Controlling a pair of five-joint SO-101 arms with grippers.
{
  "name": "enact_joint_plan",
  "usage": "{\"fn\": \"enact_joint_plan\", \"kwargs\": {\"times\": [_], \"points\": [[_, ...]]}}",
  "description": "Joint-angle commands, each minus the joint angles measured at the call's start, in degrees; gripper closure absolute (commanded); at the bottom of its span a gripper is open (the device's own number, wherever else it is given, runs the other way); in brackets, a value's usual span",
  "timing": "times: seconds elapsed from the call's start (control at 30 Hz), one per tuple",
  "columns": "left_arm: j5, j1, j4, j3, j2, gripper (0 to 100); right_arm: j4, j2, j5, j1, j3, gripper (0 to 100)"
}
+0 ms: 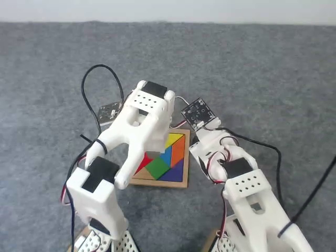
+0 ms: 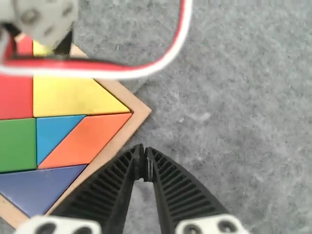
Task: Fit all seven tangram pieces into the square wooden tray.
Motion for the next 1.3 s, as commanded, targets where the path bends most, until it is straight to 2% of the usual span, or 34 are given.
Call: {"fn": "enact_joint_plan", "kwargs": {"times": [0.0, 0.33, 0.47, 0.53, 0.63, 0.7, 0.8, 0.97, 1.1, 1.27], "points": [[-5.27, -0.62, 1.23, -4.88, -0.53, 99, 0.4, -2.42, -0.7, -0.66, -0.88, 99.0], [-30.59, -5.19, -2.9, -4.09, -0.44, 97, 0.4, -2.86, -2.11, -6.2, -0.18, 99.0], [-40.35, -5.45, -3.43, -4.26, -0.7, 97, 0.48, -9.27, -2.99, -8.13, 3.43, 99.0], [-49.58, -5.63, -2.99, -4.26, -1.05, 97, 0.48, -14.81, -2.9, -10.07, 6.42, 99.0], [-67.16, -7.74, -2.2, -4.35, -0.62, 97, 0.22, -24.13, 0.0, -13.05, 11.43, 99.0], [-75.43, -9.41, -5.45, -3.82, -0.35, 97, 0.22, -30.64, 2.46, -15.08, 14.95, 99.0], [-75.6, -12.48, -10.11, -2.51, -0.44, 99, -0.04, -40.92, 3.78, -15.16, 19.6, 99.0], [-74.64, -15.3, -14.24, -1.36, -1.05, 99, -2.59, -59.12, 3.78, -6.02, 27.69, 99.0], [-74.81, -14.77, -19.16, 0.66, -1.14, 99, -7.52, -57.36, 3.34, 1.27, 27.96, 99.0], [-74.99, -14.68, -20.57, 1.36, -1.14, 99, -10.77, -54.02, 3.34, 1.98, 28.31, 99.0]]}}
